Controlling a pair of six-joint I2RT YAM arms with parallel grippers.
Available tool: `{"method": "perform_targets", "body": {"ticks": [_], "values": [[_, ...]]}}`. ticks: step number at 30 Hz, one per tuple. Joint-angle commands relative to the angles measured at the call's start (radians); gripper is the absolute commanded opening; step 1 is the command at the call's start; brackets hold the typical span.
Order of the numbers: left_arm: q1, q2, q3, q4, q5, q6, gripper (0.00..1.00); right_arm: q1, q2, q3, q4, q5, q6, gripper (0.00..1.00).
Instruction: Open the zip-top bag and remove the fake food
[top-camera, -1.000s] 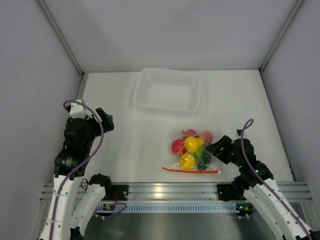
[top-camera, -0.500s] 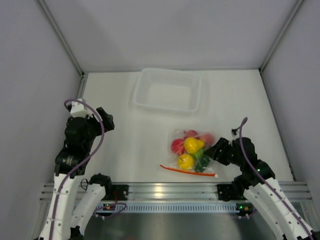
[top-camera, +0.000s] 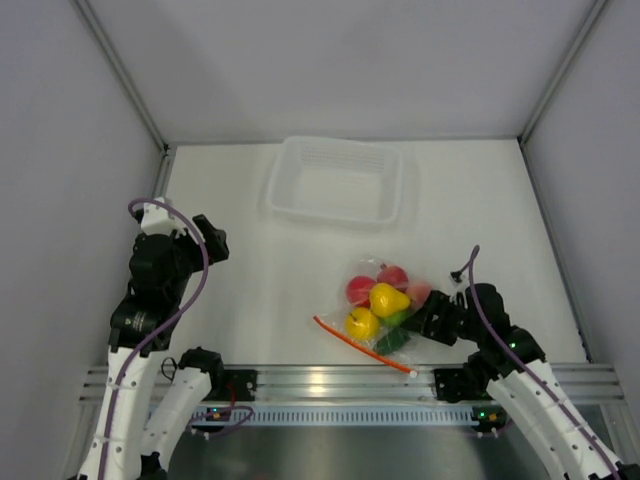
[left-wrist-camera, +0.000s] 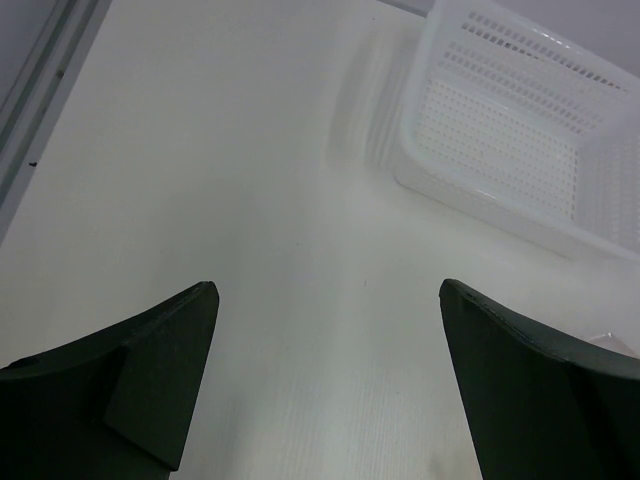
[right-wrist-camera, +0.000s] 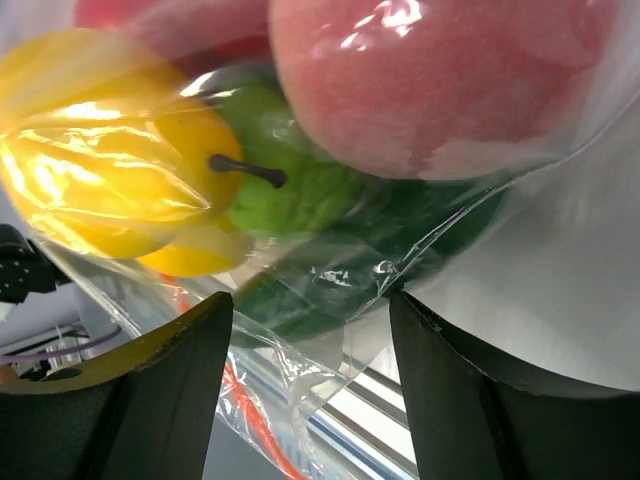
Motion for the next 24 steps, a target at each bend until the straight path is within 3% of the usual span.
{"method": "perform_targets", "body": {"ticks": [1,8,12,14,20,24], "values": [[-0.003,0.004,0.0,0.044,0.013,0.004,0.98,0.01,0.004,-0.027,0.03,-0.039,0.0,0.65],[-0.003,0.013,0.003,0.044,0.017,0.003,0.98,0.034,0.024,-0.137,0.27,-0.045,0.121,0.37],[-0.003,0.024,0.003,0.046,0.04,-0.002,0.98,0.041,0.07,-0.142,0.366,-0.025,0.145,0.06],[-0.003,0.029,0.003,0.046,0.069,-0.005,0.98,0.04,0.082,-0.124,0.387,-0.01,0.157,0.0],[-0.003,0.064,-0.015,0.05,0.216,-0.043,0.98,0.041,0.023,-0.075,0.419,0.064,0.246,0.0],[-0.003,0.093,-0.061,0.084,0.388,-0.077,0.98,0.04,0.081,0.046,0.32,0.118,0.131,0.0]]}}
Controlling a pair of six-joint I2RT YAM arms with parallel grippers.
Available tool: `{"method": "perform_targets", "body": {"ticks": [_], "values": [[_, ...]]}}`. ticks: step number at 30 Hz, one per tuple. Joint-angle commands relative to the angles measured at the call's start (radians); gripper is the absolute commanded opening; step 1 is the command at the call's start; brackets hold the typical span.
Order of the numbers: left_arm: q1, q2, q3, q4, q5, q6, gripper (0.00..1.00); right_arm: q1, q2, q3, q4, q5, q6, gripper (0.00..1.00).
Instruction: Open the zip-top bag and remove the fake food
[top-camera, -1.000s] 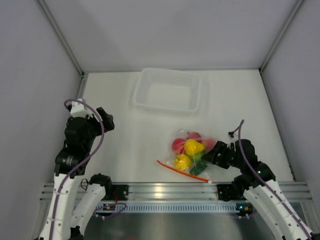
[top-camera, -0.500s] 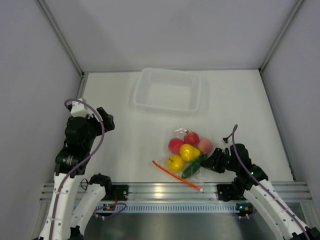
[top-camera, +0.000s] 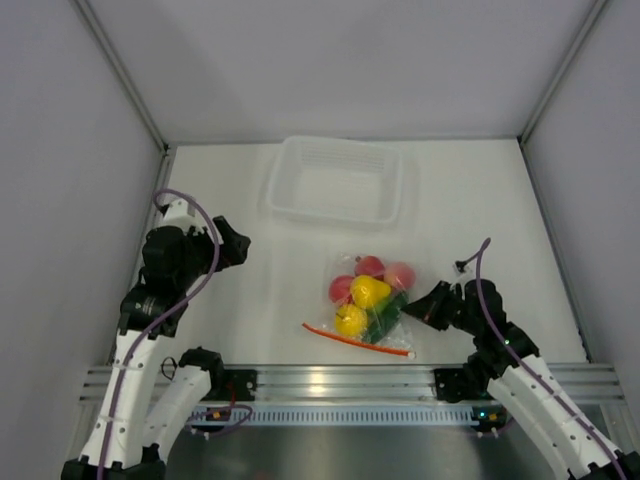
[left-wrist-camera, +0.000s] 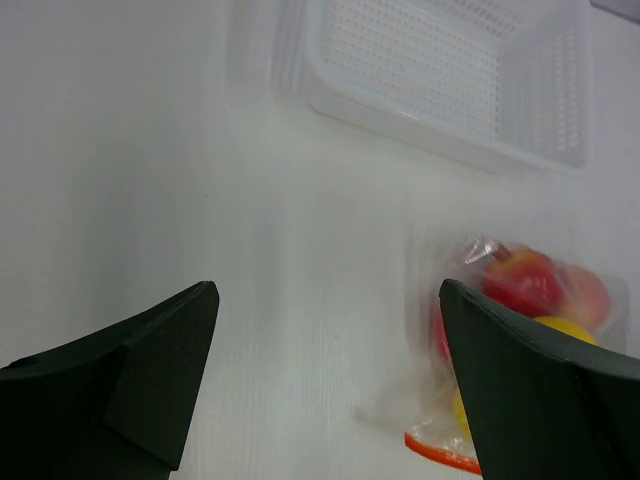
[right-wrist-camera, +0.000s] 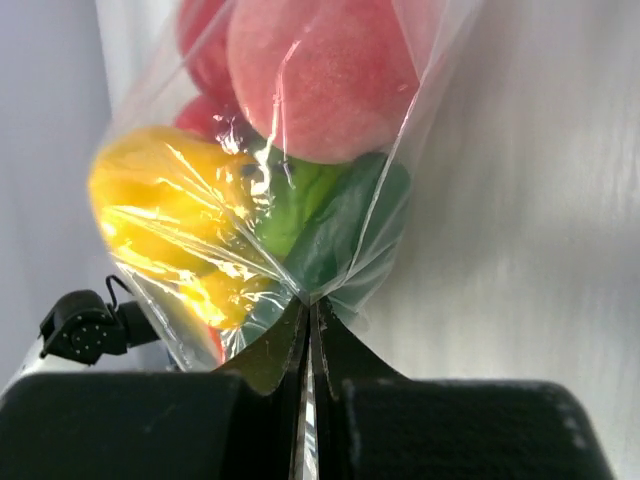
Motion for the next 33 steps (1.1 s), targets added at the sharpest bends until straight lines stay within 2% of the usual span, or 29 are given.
{"method": "perform_targets", "body": {"ticks": [1,4,7,10,13,14,15,17,18,20,21,23,25,28,33], "values": [[-0.003,0.036,-0.044,0.096,0.234,-0.042,0.98,0.011,0.06,0.159,-0.005,0.064,-0.145,0.0],[-0.004,0.07,-0.064,0.129,0.365,-0.058,0.99,0.011,0.189,0.322,-0.072,0.038,-0.297,0.0],[-0.04,0.082,-0.053,0.175,0.421,-0.062,0.99,0.013,0.273,0.417,-0.124,0.061,-0.353,0.0],[-0.17,0.094,-0.024,0.209,0.392,-0.044,0.99,0.013,0.282,0.465,-0.098,0.084,-0.336,0.0],[-0.398,0.145,0.019,0.217,0.259,0.005,0.99,0.013,0.342,0.553,-0.126,0.07,-0.371,0.0],[-0.464,0.157,0.025,0.219,0.163,0.034,0.99,0.013,0.379,0.575,-0.134,0.08,-0.373,0.0],[-0.594,0.169,0.04,0.229,0.114,0.048,0.99,0.013,0.393,0.594,-0.135,0.084,-0.373,0.0],[-0.728,0.197,0.043,0.263,-0.008,0.099,0.98,0.014,0.422,0.634,-0.12,0.081,-0.355,0.0],[-0.867,0.202,0.037,0.321,-0.174,0.123,0.99,0.013,0.43,0.641,-0.109,0.075,-0.323,0.0],[-1.001,0.222,0.007,0.396,-0.29,0.218,0.99,0.014,0.44,0.646,-0.054,0.063,-0.277,0.0],[-1.114,0.231,-0.007,0.498,-0.408,0.252,0.99,0.014,0.443,0.645,-0.037,0.066,-0.23,0.0],[-1.234,0.255,-0.07,0.617,-0.485,0.367,0.99,0.014,0.448,0.638,-0.009,0.08,-0.185,0.0],[-1.285,0.292,-0.125,0.808,-0.549,0.465,0.99,0.014,0.451,0.634,0.024,0.096,-0.128,0.0],[-1.359,0.353,-0.153,0.98,-0.605,0.554,0.99,0.013,0.46,0.626,0.075,0.101,-0.068,0.0],[-1.397,0.551,-0.138,1.122,-0.768,0.688,0.98,0.014,0.482,0.641,0.113,0.063,-0.03,0.0]]}}
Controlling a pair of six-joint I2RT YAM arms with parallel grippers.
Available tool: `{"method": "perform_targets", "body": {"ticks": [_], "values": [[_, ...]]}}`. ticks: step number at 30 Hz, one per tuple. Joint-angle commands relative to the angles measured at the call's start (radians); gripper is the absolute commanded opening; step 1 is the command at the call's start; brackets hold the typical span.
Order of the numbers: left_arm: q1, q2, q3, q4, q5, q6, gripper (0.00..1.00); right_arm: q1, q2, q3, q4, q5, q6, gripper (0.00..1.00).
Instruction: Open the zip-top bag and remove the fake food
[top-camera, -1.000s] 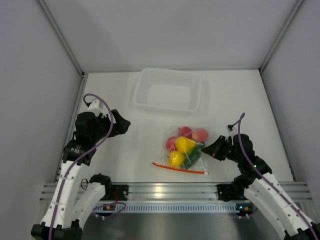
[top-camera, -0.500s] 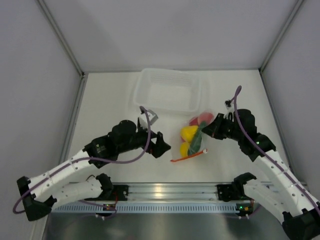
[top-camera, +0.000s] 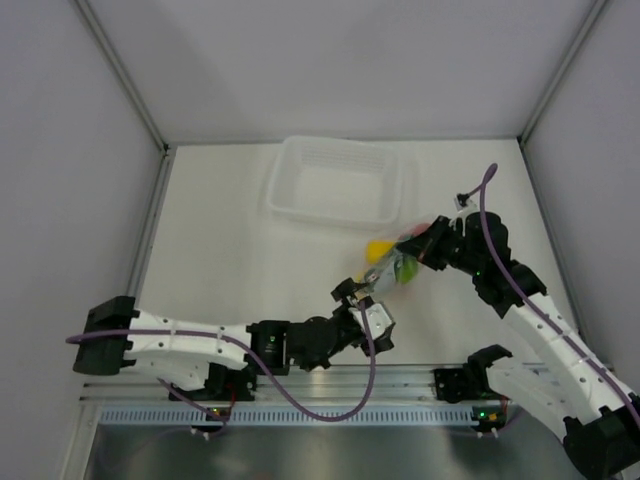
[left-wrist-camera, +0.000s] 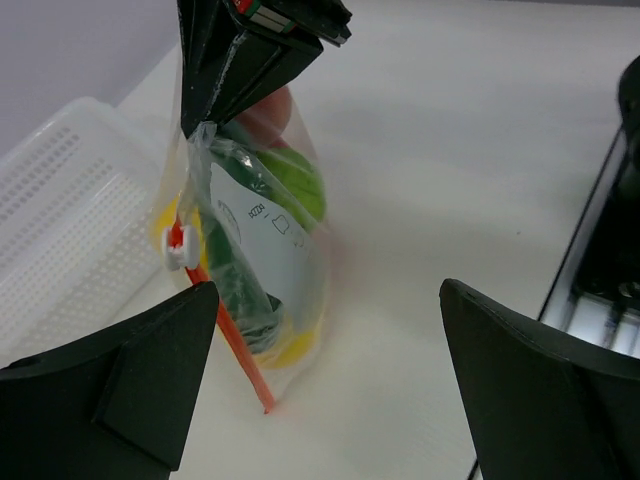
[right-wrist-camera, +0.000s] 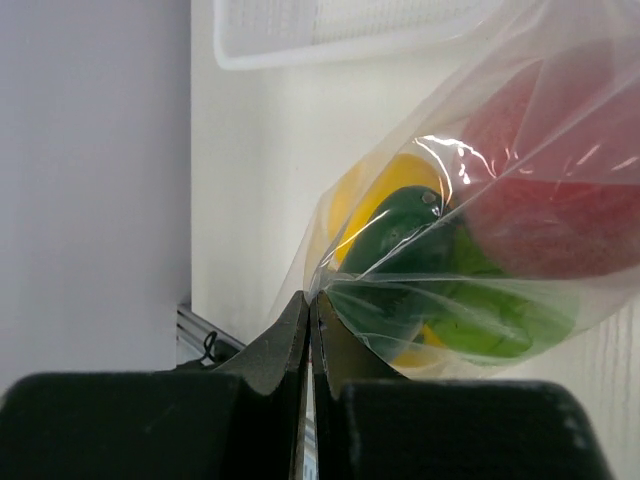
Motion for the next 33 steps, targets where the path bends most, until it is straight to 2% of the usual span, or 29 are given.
{"method": "perform_targets", "body": {"ticks": [1,6,13,16,20,22,27,28,31,32,33], "values": [[-0.008,0.081,0.006,0.257,-0.214,0.144,0.99,0.013,0.011,0.049,0.132,-0.028,0.06,0.0],[-0.005,0.127,-0.04,0.441,-0.282,0.224,0.98,0.013,0.009,0.059,0.12,-0.04,0.04,0.0],[0.027,0.035,-0.12,0.475,-0.248,0.189,0.98,0.013,0.006,0.068,0.1,-0.04,0.014,0.0],[0.049,-0.011,-0.172,0.473,-0.172,0.143,0.98,0.013,0.006,0.065,0.108,-0.05,0.014,0.0],[0.136,-0.094,-0.229,0.473,-0.051,0.087,0.98,0.011,0.003,0.063,0.117,-0.068,0.019,0.0],[0.162,-0.099,-0.233,0.472,0.011,0.072,0.98,0.011,0.005,0.065,0.124,-0.08,0.025,0.0],[0.181,-0.045,-0.209,0.473,0.049,0.054,0.95,0.013,0.012,0.068,0.158,-0.112,0.055,0.0],[0.194,-0.037,-0.206,0.473,0.056,0.047,0.94,0.011,0.012,0.068,0.161,-0.128,0.06,0.0],[0.234,-0.021,-0.198,0.475,0.108,0.018,0.8,0.011,0.003,0.072,0.163,-0.145,0.069,0.0],[0.242,-0.021,-0.201,0.481,0.121,0.014,0.66,0.013,-0.002,0.075,0.16,-0.145,0.071,0.0],[0.247,-0.021,-0.206,0.492,0.126,0.009,0.58,0.011,-0.012,0.077,0.157,-0.143,0.071,0.0]]}}
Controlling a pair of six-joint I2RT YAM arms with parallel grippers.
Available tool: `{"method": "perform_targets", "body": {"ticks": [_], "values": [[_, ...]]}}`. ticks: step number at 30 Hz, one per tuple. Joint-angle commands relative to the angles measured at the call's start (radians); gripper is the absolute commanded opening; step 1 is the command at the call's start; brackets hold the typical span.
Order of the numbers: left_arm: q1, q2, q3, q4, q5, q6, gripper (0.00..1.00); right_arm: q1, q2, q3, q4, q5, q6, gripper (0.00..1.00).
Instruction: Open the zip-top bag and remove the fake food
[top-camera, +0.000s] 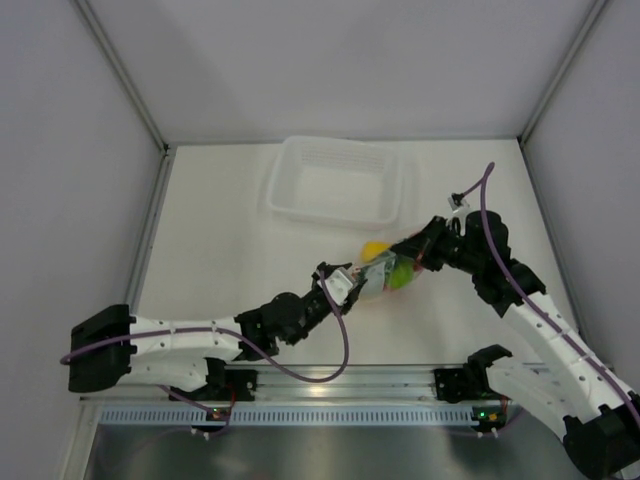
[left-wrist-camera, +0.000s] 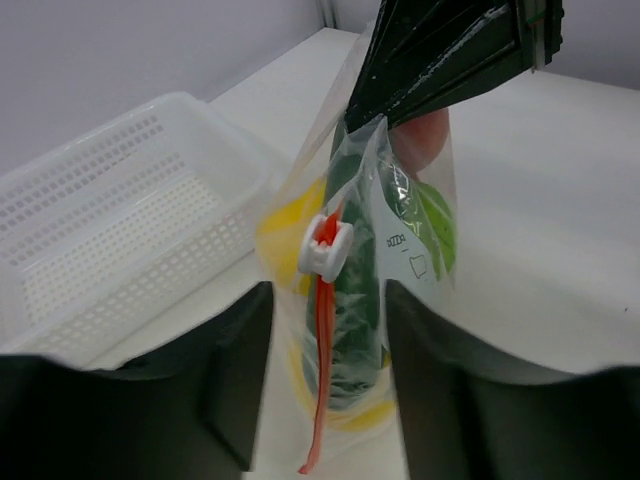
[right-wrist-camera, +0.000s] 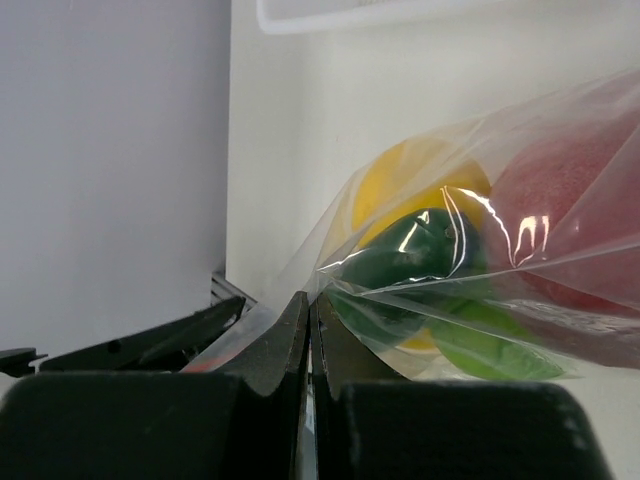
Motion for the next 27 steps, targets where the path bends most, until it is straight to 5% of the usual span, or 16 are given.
{"method": "perform_targets", "body": {"ticks": [1,7,12,13,16,19,23,27], "values": [[0.03,-0.004,0.019,0.087,0.064,-0.045,0.45,0.011,-0.03,0.078,0.11,-0.033,0.013,0.0],[0.037,-0.004,0.034,0.089,0.023,-0.039,0.0,0.011,-0.053,0.072,0.116,-0.055,0.016,0.0],[0.037,-0.064,0.072,-0.037,0.101,-0.063,0.0,0.011,-0.073,0.038,0.133,-0.123,-0.061,0.03],[0.037,-0.076,0.114,-0.141,0.118,-0.074,0.0,0.01,-0.075,0.041,0.125,-0.137,-0.112,0.26],[0.037,-0.112,0.186,-0.323,0.196,-0.088,0.0,0.01,-0.092,0.07,0.044,-0.14,-0.244,0.6],[0.037,-0.127,0.257,-0.411,0.228,-0.08,0.0,0.01,-0.136,0.107,-0.043,-0.102,-0.39,0.71],[0.053,-0.126,0.329,-0.574,0.32,-0.072,0.0,0.008,-0.2,0.165,-0.145,-0.097,-0.57,0.73],[0.096,-0.115,0.402,-0.668,0.46,-0.065,0.0,0.019,-0.307,0.13,-0.078,-0.206,-0.648,0.87]]}}
